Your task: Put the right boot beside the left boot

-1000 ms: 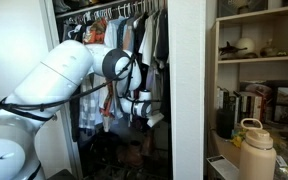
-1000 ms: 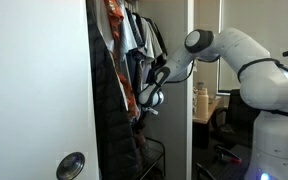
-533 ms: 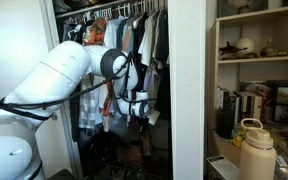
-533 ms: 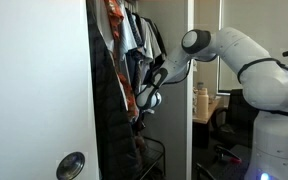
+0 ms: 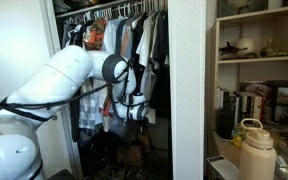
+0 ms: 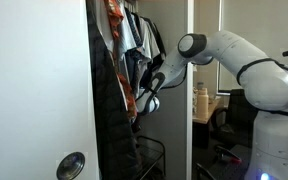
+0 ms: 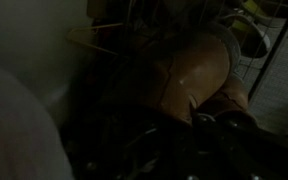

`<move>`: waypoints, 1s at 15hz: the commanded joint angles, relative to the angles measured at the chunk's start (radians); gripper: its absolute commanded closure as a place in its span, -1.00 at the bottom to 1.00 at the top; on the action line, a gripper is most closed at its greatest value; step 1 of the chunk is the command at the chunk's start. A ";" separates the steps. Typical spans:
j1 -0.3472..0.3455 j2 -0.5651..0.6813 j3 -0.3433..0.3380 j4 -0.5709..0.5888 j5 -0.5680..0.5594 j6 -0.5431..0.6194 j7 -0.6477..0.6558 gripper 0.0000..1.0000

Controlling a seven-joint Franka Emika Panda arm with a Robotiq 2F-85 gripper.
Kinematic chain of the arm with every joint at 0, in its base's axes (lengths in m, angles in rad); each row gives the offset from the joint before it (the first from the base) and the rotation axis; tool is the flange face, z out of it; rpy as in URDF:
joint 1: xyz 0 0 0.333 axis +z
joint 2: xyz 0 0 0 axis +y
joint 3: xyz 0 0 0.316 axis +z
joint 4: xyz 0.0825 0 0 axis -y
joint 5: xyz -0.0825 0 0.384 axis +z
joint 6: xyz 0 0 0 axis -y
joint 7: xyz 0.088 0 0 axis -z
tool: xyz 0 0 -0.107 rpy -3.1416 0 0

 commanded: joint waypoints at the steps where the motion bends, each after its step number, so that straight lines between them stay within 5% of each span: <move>1: -0.021 0.060 0.047 0.054 -0.001 0.120 -0.106 0.87; 10: -0.147 0.207 0.221 0.078 -0.015 0.296 -0.130 0.89; 15: -0.189 0.207 0.240 0.054 -0.023 0.291 -0.118 0.89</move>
